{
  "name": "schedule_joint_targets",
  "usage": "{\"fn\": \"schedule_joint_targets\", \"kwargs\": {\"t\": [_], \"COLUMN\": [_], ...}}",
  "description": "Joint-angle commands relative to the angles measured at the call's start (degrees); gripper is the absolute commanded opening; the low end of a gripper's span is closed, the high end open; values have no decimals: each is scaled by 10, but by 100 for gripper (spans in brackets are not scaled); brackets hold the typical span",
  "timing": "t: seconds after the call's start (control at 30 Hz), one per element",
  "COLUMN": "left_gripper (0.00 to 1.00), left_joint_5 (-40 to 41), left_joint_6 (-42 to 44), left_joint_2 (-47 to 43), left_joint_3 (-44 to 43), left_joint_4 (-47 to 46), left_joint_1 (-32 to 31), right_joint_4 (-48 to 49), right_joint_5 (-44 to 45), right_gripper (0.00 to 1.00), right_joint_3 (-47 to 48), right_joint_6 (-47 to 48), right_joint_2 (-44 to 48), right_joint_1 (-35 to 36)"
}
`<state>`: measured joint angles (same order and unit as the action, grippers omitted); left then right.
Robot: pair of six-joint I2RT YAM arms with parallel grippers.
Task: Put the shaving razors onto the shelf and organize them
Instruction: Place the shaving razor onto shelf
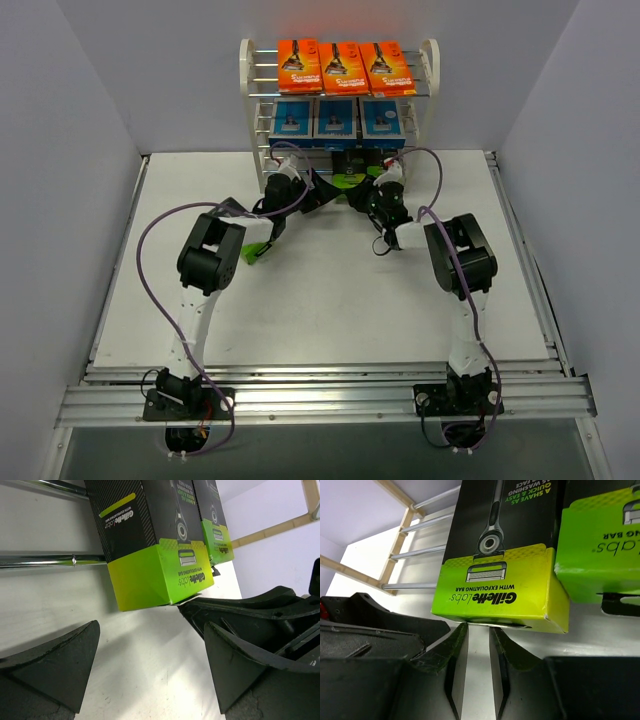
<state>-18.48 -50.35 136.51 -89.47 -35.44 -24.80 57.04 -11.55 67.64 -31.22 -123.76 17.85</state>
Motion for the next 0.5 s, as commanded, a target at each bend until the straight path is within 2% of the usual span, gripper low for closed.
{"fn": "schedule_joint_targets", "kwargs": {"t": [0.0, 0.47], "left_gripper": [94, 94], "left_joint_5": [-7, -2], "left_joint_6": [10, 7], "left_joint_2": [-34, -38], "left_joint_3": [3, 13], "left_joint_4": [-41, -50], "left_joint_1": [4, 7], "right_joint_4": [19, -3], "right_joint_5": [14, -11], "right_gripper": [20, 26], "right_joint_3": [32, 83], "right_joint_6": [13, 41], "right_joint_2": [-12, -49], "right_joint_1": [-8, -20]}}
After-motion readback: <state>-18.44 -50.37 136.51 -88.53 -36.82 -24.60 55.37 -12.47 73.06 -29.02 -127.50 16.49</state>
